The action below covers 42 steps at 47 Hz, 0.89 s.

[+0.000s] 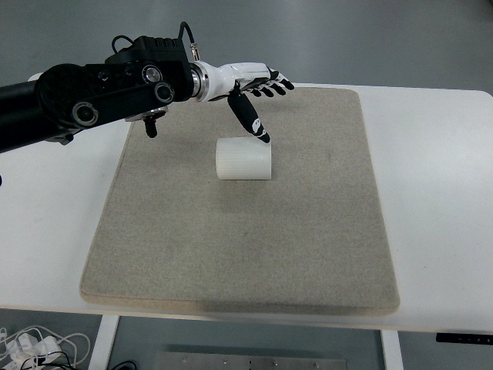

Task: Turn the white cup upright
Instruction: 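Swing the left hand over the white cup and lower fingers into it, then hook the left hand fingers inside the cup opening and close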

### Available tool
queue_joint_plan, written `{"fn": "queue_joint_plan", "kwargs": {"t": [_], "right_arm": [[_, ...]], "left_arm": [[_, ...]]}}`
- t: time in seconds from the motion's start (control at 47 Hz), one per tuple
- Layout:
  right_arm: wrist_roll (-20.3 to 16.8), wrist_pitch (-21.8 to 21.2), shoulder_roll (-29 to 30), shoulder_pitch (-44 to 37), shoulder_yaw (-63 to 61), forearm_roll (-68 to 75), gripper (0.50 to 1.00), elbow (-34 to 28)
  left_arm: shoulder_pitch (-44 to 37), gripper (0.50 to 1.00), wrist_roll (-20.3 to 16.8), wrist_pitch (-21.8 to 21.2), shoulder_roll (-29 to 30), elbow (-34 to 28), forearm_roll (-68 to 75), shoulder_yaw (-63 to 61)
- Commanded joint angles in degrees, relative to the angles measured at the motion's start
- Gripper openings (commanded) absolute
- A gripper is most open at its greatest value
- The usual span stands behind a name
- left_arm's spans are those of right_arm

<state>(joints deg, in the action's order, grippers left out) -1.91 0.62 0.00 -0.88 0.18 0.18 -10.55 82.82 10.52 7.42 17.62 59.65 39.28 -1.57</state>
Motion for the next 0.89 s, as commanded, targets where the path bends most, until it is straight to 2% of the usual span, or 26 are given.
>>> {"fn": "queue_joint_plan", "kwargs": {"t": [0.0,0.234,0.596,0.872], "right_arm": [[0.0,0.0,0.0,0.0,0.0,0.0,0.952,0.0],[0.1,0.0,0.0,0.0,0.0,0.0,0.952,0.0],[0.0,0.0,0.0,0.0,0.0,0.0,0.952,0.0],[0.0,0.0,0.0,0.0,0.0,0.0,0.952,0.0]], "left_arm": [[0.6,0.994,1.1,1.4,-0.1,-0.1,0.0,-1.2],[0.8,0.994,1.7,1.6,-2.0,-0.8,0.0,-4.7],[0.1,0.994,1.9,1.6,-5.8,-5.4,0.0,-6.4],[0.0,0.994,1.8,1.7,-6.2,-5.3,0.4,-9.5]]}}
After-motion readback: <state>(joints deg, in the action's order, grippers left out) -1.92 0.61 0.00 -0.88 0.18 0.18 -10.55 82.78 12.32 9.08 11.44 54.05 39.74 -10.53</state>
